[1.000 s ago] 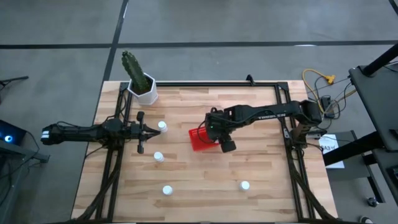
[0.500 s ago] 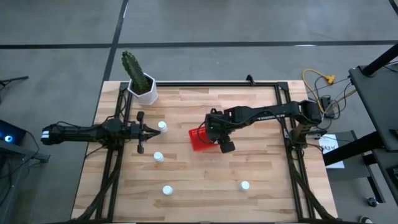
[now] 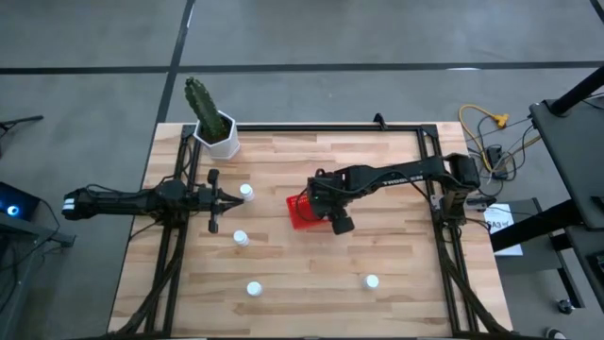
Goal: Pick and place pill bottles into a basket
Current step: Put the white pill bottle into the red bin
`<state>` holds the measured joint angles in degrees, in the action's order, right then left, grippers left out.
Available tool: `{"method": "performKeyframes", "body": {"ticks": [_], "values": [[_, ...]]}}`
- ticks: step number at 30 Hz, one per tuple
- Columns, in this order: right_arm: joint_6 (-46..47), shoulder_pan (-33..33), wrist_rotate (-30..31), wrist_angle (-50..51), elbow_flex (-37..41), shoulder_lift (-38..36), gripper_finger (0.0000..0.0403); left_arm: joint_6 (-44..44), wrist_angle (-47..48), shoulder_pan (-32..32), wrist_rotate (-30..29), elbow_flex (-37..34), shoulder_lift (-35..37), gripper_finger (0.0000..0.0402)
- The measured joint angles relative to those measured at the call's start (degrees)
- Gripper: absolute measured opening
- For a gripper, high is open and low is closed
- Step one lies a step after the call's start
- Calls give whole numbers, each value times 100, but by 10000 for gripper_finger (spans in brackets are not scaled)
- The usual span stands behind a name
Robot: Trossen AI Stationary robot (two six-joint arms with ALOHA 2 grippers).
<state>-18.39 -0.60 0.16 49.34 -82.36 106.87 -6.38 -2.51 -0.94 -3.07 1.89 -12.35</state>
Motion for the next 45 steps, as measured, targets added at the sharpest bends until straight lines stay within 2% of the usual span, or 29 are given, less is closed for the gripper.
{"method": "performKeyframes", "body": {"ticks": [45], "values": [[-26, -4, 2, 143, 21, -9, 180, -1, 0, 1, 0, 0, 1, 5]]}}
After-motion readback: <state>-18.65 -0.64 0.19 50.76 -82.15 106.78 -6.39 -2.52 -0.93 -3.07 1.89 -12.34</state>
